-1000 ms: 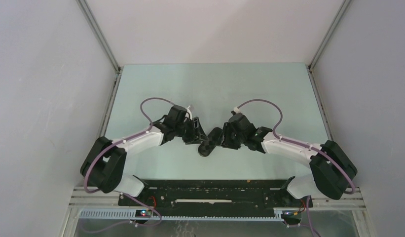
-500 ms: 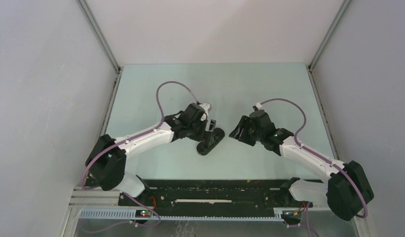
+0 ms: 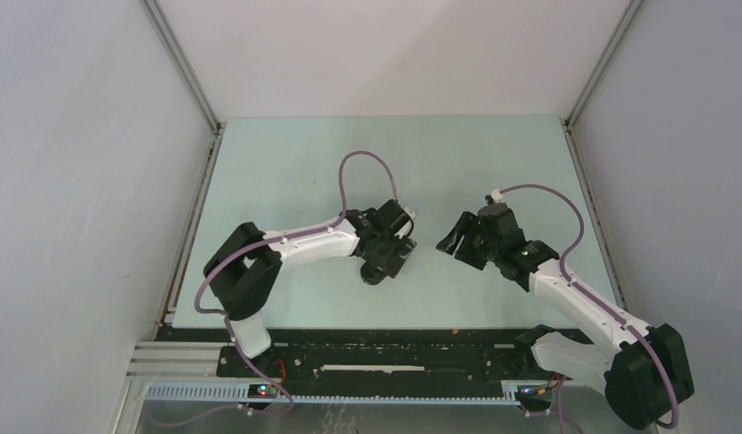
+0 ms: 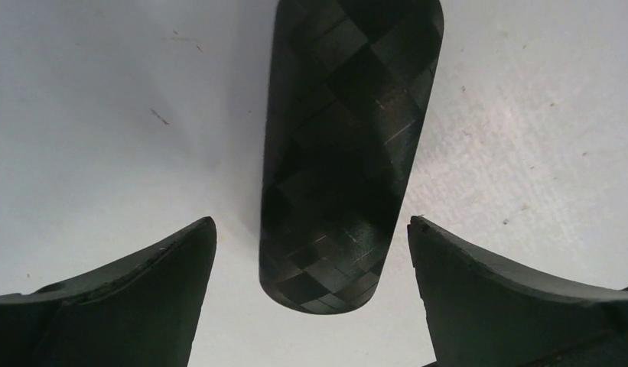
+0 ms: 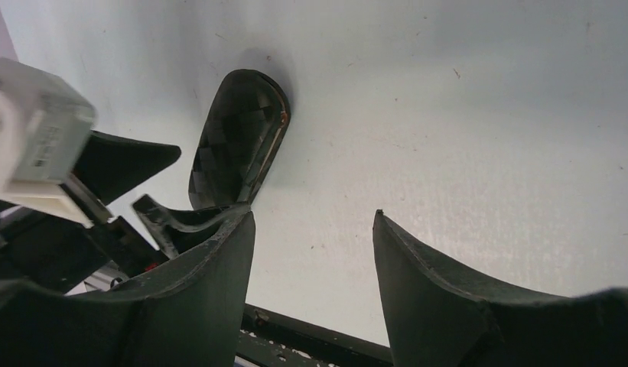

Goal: Organize the sunglasses

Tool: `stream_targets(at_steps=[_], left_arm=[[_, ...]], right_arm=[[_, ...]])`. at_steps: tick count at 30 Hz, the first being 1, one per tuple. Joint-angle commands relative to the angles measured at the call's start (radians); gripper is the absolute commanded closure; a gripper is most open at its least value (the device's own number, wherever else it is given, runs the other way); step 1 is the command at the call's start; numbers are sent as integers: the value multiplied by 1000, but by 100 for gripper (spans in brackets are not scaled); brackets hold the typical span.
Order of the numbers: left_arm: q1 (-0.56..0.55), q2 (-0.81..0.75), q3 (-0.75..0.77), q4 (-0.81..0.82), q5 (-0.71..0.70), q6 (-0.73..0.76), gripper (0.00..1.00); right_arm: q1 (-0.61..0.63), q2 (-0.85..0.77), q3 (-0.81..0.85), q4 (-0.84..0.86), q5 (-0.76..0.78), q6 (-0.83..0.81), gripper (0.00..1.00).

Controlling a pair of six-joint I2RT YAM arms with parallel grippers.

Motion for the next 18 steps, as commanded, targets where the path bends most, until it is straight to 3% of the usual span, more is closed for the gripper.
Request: stream_targets(at_steps=[1,10,13,16,18], left_arm=[[-22,36,74,-22,-17,24,0],[-35,104,93,-14,-48,-5,1],[-35,114,95,-14,-76,-12,12],[-36,125,99,-14,-85,-20,33],[-37,126,99,-14,-96,-29,54]], right_arm=[[-15,-23,-8,-11,-3,-24,33],[-17,-15,-15,1,-10,-22,33],[-18,-22,-21,0,-8,-23,33],[-19,-24,-28,1,-8,-20,34],[-20,-27,-31,1,-8,-19,34]])
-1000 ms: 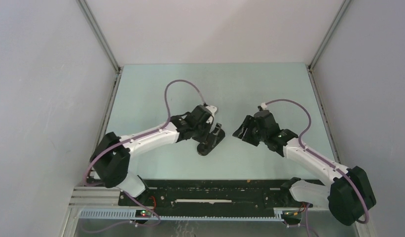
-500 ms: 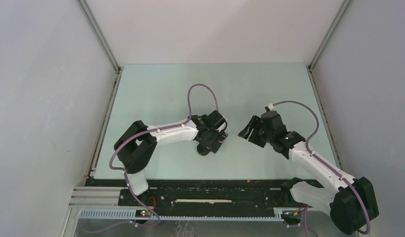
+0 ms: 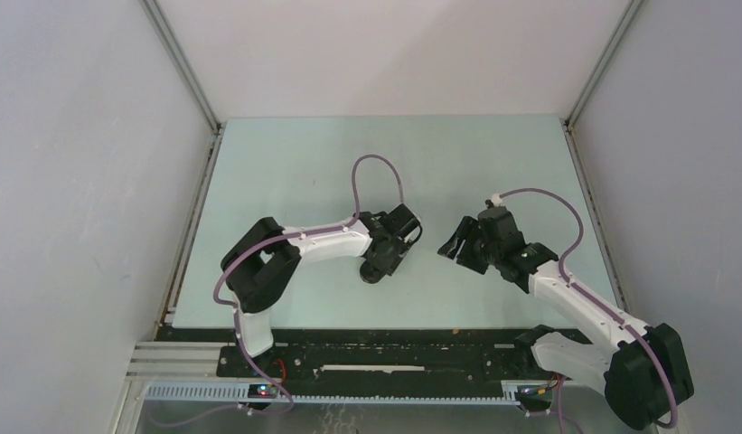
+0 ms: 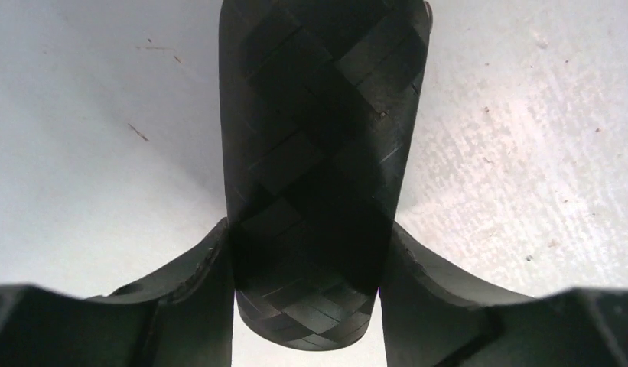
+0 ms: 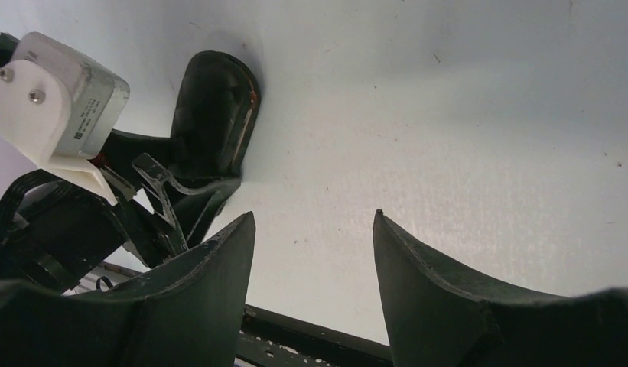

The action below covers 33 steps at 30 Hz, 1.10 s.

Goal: Organize the sunglasses

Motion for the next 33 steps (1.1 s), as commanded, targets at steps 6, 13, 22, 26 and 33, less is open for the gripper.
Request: stream_targets(at_steps=[6,13,22,26,33], left_arm=[[-13,-10,42,18,-65,-56,42],[-15,-134,46,-12,-92,-100,1],[-9,-328,-55,58,-83,-193,39],[20,-303,-107,110,-34,-219,58],[30,-191,-181,229,76,-243,65]], right_arm=[[-11,-30,-8,11,-2,-7,34],[-11,-36,-8,8,-4,-8,34],[-10,-33,-8,15,-6,-4,34],[-11,-26,-8,20,-14,-4,34],[-11,-29,-8,11,-7,-5,34]])
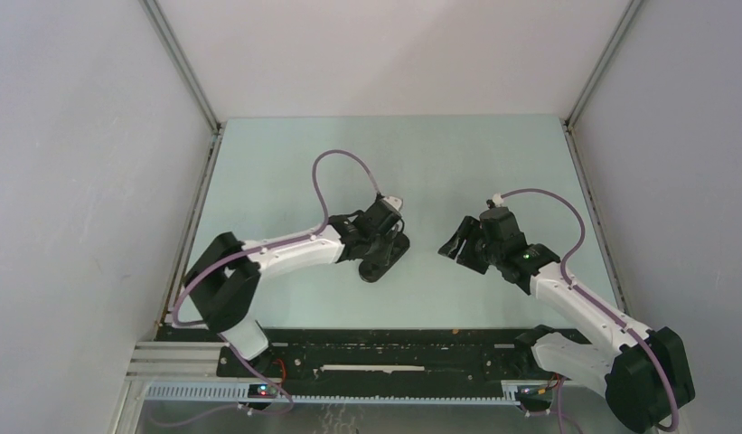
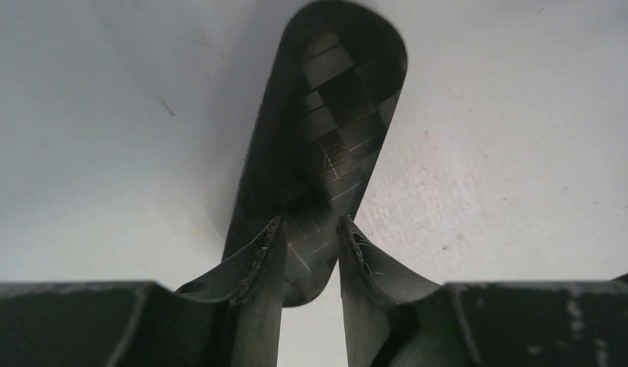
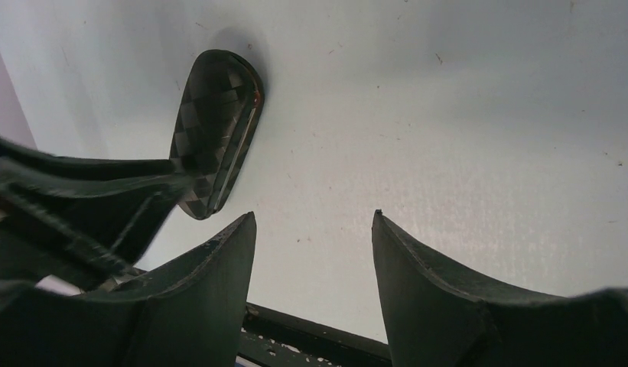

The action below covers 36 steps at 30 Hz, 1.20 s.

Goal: Organize the sunglasses

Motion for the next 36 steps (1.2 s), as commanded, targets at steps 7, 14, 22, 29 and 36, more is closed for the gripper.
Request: stream_targets(at_steps=[7,14,22,29,36], left_arm=[[3,69,-42,83,86,-38,66],[3,-79,49,-28,42,-13,63],[20,-391,107,-117,-27,3,54],[160,-667,-17,-135,-41,-25,49],[220,-860,-167,-146,-131,-51,47]], right_arm=[[-7,-38,0,2,3,-4,35],[-12,-87,17,-18,6,-5,34],[-13,-165,199,-219,159,-128,29],[-22,-238,344,-328,318,-200,28],[-44,-293,331,-343,459,-157,25]])
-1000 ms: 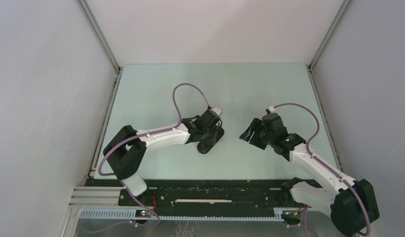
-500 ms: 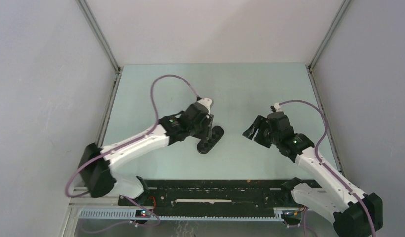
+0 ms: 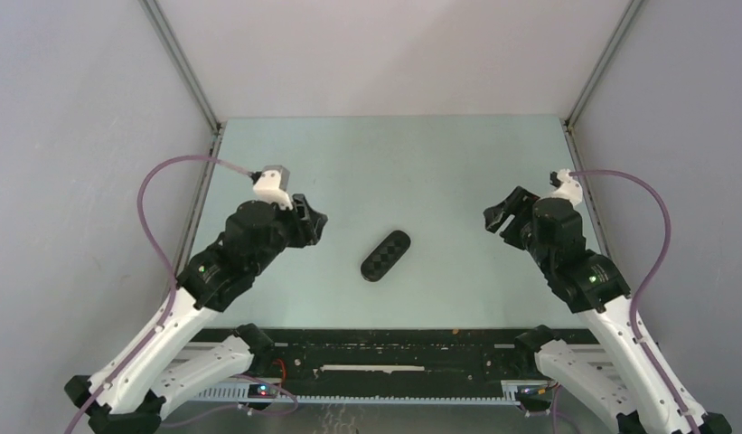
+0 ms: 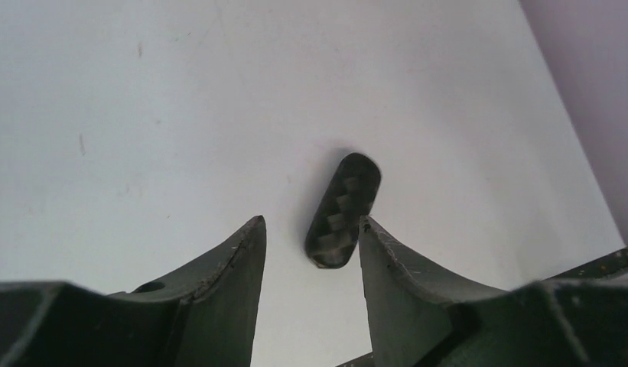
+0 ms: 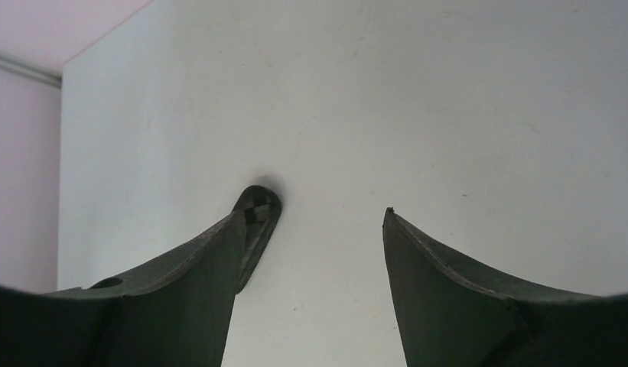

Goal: Organize the sunglasses

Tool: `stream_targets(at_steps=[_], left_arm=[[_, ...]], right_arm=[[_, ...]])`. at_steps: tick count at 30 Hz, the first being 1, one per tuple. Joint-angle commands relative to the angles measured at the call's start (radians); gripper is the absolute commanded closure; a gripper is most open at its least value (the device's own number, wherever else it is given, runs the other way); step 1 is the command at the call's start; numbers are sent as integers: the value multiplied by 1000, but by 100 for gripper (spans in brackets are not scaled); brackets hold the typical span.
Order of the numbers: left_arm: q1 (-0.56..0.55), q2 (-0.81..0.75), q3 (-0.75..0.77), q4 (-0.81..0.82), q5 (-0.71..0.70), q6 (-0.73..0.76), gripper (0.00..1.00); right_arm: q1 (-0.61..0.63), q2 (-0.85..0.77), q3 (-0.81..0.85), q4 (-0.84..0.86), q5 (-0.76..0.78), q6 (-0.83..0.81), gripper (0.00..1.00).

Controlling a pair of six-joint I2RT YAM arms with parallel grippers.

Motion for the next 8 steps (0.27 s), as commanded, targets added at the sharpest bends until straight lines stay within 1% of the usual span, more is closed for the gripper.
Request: stream_targets(at_steps=[1,4,8], left_arm=[[12,-61,-90,-27,-86,-39,46],[11,-96,-128,-39,-119,-76,46],[12,-106,-138,-44,-130,-79,45]], right_arm=[[-18,-10,-9,-27,109,1,25],[-22,2,-10,-22,92,11,25],[-23,12,-11,-19,78,24,25]])
